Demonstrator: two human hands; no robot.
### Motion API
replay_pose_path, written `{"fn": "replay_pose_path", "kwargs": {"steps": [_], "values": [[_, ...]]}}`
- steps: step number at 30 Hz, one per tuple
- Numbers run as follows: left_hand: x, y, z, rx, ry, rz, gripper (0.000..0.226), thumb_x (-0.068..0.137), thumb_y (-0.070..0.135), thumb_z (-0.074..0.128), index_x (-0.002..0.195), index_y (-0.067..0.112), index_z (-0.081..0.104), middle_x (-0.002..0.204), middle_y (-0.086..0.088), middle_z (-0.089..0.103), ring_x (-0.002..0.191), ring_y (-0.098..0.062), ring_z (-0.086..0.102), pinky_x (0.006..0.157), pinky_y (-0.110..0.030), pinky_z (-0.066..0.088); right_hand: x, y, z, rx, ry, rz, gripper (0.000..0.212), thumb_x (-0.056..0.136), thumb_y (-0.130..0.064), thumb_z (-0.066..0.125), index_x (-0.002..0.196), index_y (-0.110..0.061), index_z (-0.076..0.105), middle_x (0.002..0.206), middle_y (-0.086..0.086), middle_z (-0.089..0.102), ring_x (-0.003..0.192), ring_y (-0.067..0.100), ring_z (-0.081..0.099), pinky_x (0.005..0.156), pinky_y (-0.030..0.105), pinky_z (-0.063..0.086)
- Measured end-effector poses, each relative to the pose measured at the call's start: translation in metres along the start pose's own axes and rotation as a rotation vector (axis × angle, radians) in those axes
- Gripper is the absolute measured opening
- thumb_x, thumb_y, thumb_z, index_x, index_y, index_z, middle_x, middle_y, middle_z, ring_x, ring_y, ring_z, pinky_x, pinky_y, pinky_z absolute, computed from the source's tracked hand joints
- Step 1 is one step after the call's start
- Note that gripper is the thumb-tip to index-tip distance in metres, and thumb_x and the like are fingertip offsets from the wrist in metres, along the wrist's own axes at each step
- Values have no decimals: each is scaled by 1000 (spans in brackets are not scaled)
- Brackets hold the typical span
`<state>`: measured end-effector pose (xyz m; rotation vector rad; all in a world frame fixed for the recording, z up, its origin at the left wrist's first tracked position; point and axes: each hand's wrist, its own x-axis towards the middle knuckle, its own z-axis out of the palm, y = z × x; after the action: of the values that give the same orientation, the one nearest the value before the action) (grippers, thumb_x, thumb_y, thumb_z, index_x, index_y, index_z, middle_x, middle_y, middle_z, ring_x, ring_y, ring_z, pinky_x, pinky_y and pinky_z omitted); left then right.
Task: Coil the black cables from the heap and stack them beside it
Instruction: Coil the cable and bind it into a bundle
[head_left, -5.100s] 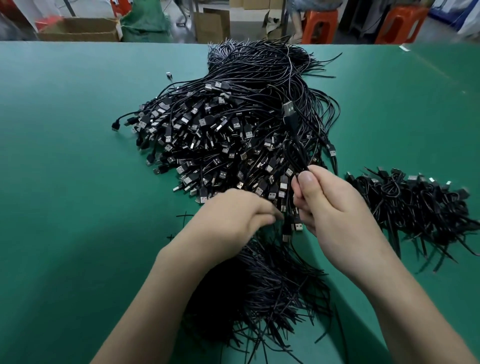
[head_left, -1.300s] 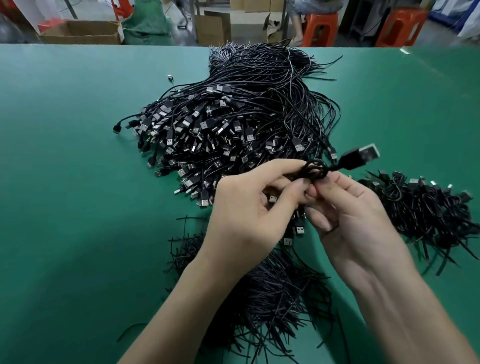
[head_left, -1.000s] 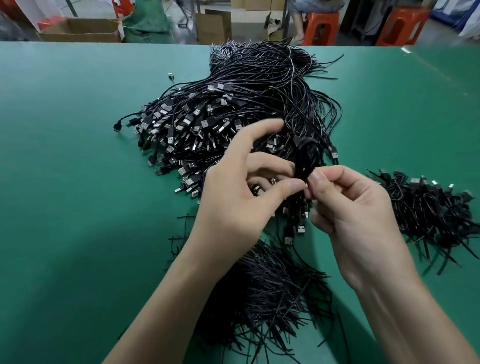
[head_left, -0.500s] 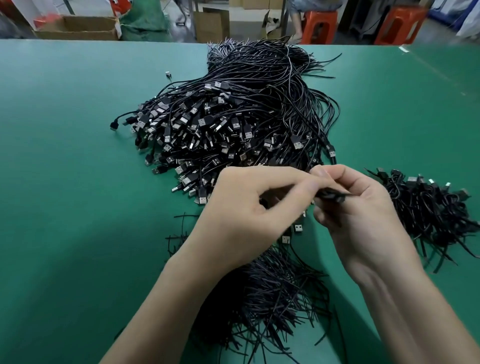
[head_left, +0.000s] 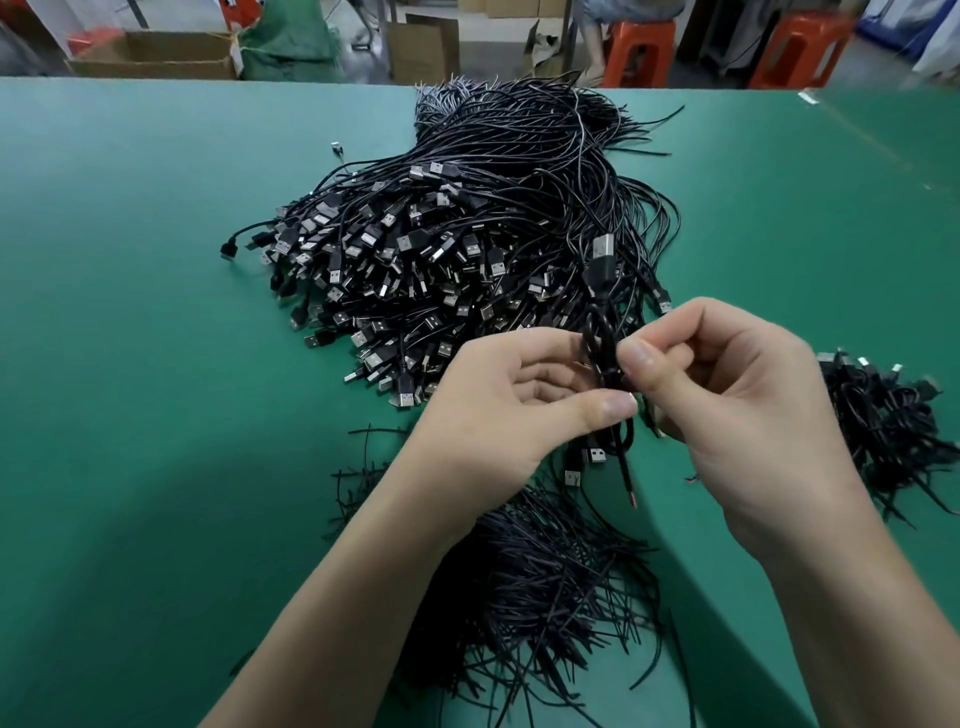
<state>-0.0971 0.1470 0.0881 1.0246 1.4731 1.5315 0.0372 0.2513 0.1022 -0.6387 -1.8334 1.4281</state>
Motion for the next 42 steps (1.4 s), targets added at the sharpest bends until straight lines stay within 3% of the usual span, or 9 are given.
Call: {"fn": "replay_pose_path", "kwargs": {"steps": [3,7,11,17,21,27,30,33,42], "values": [[-1,0,5,76,76,108,20,82,14,86,99,24,79,83,8,75,75,-3,65,73,-26,59,-1,-4,-1,129,-6,43,13,85,-24,77,75,-20,70,58,-8,47,50,9,37,48,16,36],[-4,1,10,365,256,354,17,82,18,87,93,28,78,82,13,69,72,-1,60,63,-9,41,-2,0,1,287,14,132,9,79,-21,70,72,-16,66,57,-6,47,45,5,36,44,13,33],[-7,-3,10,511,307,507,13,89,23,82,99,29,79,80,5,64,72,-19,62,61,-34,52,-1,4,-1,370,42,238,16,75,-18,70,84,-7,64,68,8,43,47,5,37,43,15,36],[-8,-2,11,153,172,303,19,98,4,68,107,17,78,86,2,80,76,-11,78,63,-16,57,-2,1,3,386,76,225,11,77,-21,71,66,-22,70,62,1,49,47,4,38,44,14,37],[-4,1,9,-16,96,145,23,106,18,56,106,12,78,88,-5,81,83,-19,80,62,-23,60,-3,-1,7,316,92,157,17,79,-22,71,62,-26,71,53,-11,45,45,2,37,45,14,35],[0,-3,-1,-111,81,-14,4,85,28,82,89,26,82,82,0,79,68,-5,71,56,-16,52,-5,6,12,-27,102,-11,15,91,-16,74,77,-21,71,61,-3,48,57,12,43,55,28,40],[3,-8,-3,-142,112,-48,29,78,24,85,104,28,73,87,1,78,69,-3,67,57,-17,50,-6,2,11,-232,131,-112,13,89,-23,74,78,-23,68,60,-9,52,56,5,44,53,22,40],[4,-7,-5,-218,88,-74,56,78,20,85,129,24,62,93,0,78,79,-7,72,69,-17,55,-7,0,13,-122,104,-72,12,87,-25,72,76,-21,67,58,-10,46,54,9,40,51,25,37],[-1,0,-2,300,160,441,24,87,5,80,106,19,78,92,12,77,87,0,69,77,-6,46,-5,2,9,438,-20,291,9,78,-21,73,69,-19,72,62,-2,53,51,6,40,45,14,35]]}}
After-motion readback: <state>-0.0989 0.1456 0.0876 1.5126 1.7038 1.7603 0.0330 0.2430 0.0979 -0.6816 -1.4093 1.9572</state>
